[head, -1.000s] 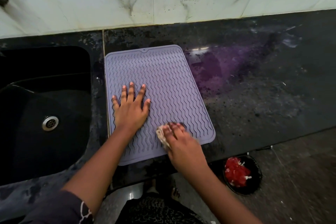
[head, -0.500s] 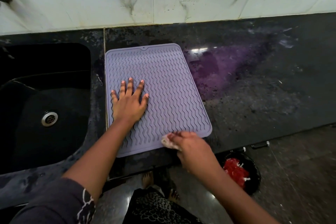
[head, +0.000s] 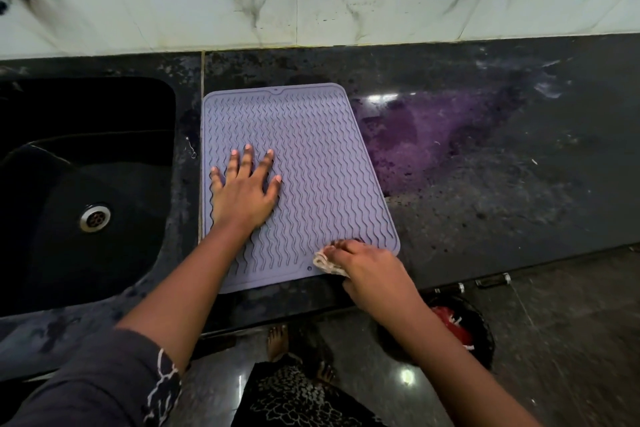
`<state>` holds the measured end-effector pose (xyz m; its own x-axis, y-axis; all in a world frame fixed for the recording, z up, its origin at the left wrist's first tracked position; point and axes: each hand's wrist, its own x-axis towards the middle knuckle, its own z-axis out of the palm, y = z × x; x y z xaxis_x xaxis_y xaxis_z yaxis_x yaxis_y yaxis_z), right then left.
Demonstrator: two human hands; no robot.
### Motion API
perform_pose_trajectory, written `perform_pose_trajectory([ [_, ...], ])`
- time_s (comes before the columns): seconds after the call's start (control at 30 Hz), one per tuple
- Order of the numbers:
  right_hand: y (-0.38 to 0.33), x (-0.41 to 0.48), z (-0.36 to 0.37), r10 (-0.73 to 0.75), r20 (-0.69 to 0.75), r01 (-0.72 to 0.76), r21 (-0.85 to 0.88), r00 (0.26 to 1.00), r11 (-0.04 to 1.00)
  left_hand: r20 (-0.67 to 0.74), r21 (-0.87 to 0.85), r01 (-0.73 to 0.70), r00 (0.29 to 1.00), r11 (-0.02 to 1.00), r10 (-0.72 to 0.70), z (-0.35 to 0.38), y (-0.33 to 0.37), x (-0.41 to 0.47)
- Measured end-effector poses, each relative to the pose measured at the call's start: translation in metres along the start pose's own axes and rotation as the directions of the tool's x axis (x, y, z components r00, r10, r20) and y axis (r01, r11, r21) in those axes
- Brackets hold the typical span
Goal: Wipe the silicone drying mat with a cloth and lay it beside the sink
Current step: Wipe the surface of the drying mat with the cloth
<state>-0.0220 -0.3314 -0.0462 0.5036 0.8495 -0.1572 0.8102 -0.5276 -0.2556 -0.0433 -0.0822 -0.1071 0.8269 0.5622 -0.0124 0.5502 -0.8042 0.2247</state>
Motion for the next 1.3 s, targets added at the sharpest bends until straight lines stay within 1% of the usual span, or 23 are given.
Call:
perform_pose_trajectory([
  [0.07, 0.003, 0.011, -0.011, 0.025, 0.036, -0.027, 0.055, 0.999, 0.998, 0.004, 0.0, -0.002, 1.0, 1.0, 0.002, -0.001, 0.0, 0.0],
  [0.1, 0.003, 0.022, -0.018, 0.05, 0.005, -0.05, 0.1, 0.999, 0.994, 0.007, -0.001, -0.001, 1.0, 1.0, 0.001, -0.001, 0.0, 0.0],
  [0.13, 0.004, 0.036, -0.021, 0.067, -0.058, -0.059, 0.134, 0.996, 0.989, 0.009, -0.003, 0.0, 1.0, 1.0, 0.0, -0.001, 0.001, 0.0],
  [0.17, 0.005, 0.051, -0.021, 0.067, -0.115, -0.051, 0.139, 0.991, 0.989, 0.009, -0.004, 0.001, 1.0, 1.0, -0.001, -0.002, 0.001, 0.0],
  [0.2, 0.006, 0.064, -0.02, 0.049, -0.136, -0.033, 0.119, 0.99, 0.992, 0.009, -0.004, 0.001, 1.0, 1.0, -0.001, -0.002, 0.001, 0.0],
  [0.27, 0.005, 0.079, -0.011, 0.018, -0.111, -0.014, 0.042, 0.994, 0.999, 0.01, -0.01, 0.001, 1.0, 1.0, -0.001, -0.002, 0.001, 0.0],
  [0.37, 0.0, 0.067, 0.006, 0.067, -0.143, -0.07, -0.012, 0.987, 0.997, 0.005, -0.007, 0.004, 1.0, 1.0, -0.004, -0.001, 0.0, 0.0],
  [0.43, -0.005, 0.048, 0.011, 0.068, -0.16, -0.071, -0.014, 0.985, 0.997, 0.003, -0.003, 0.006, 1.0, 1.0, -0.006, 0.0, 0.0, 0.0],
  [0.5, -0.003, 0.035, 0.009, 0.038, -0.12, -0.039, -0.002, 0.992, 0.999, -0.001, 0.0, 0.006, 1.0, 1.0, -0.006, 0.0, 0.0, 0.0],
  [0.57, 0.001, 0.034, 0.0, 0.014, -0.051, -0.014, 0.013, 0.999, 1.0, -0.003, -0.001, 0.004, 1.0, 1.0, -0.004, 0.0, 0.0, 0.0],
  [0.63, 0.003, 0.043, -0.008, 0.019, -0.007, -0.018, 0.046, 1.0, 0.999, -0.008, -0.013, 0.005, 1.0, 1.0, -0.005, 0.001, 0.0, 0.001],
  [0.73, -0.006, 0.062, -0.01, 0.091, -0.128, -0.072, 0.143, 0.988, 0.987, -0.017, -0.026, 0.006, 1.0, 1.0, -0.007, 0.001, 0.001, 0.0],
  [0.77, -0.013, 0.066, -0.005, 0.091, -0.147, -0.07, 0.137, 0.985, 0.988, -0.02, -0.025, 0.005, 1.0, 1.0, -0.006, 0.0, 0.0, 0.001],
  [0.9, -0.03, 0.048, 0.019, 0.054, -0.041, -0.054, 0.011, 0.998, 0.998, -0.01, -0.036, 0.008, 1.0, 0.999, -0.008, -0.001, 0.001, 0.0],
  [1.0, -0.027, 0.017, 0.022, 0.004, 0.04, -0.004, -0.003, 0.999, 1.0, -0.001, -0.035, 0.013, 1.0, 0.999, -0.013, -0.002, 0.001, 0.0],
  [1.1, -0.023, 0.003, 0.008, -0.042, 0.112, 0.038, 0.033, 0.993, 0.999, 0.003, -0.037, 0.014, 1.0, 0.999, -0.013, -0.003, 0.001, 0.0],
  [1.17, -0.021, 0.006, -0.002, -0.018, 0.104, 0.015, 0.028, 0.994, 0.999, 0.0, -0.039, 0.011, 1.0, 0.999, -0.011, -0.002, 0.001, 0.0],
  [1.23, -0.023, 0.007, -0.004, 0.063, 0.022, -0.063, 0.028, 0.998, 0.998, -0.001, -0.039, 0.006, 1.0, 0.999, -0.006, -0.002, 0.0, 0.001],
  [1.3, -0.028, 0.001, 0.005, 0.137, 0.024, -0.138, 0.018, 0.99, 0.99, 0.0, -0.043, 0.006, 1.0, 0.999, -0.006, -0.001, 0.0, 0.001],
])
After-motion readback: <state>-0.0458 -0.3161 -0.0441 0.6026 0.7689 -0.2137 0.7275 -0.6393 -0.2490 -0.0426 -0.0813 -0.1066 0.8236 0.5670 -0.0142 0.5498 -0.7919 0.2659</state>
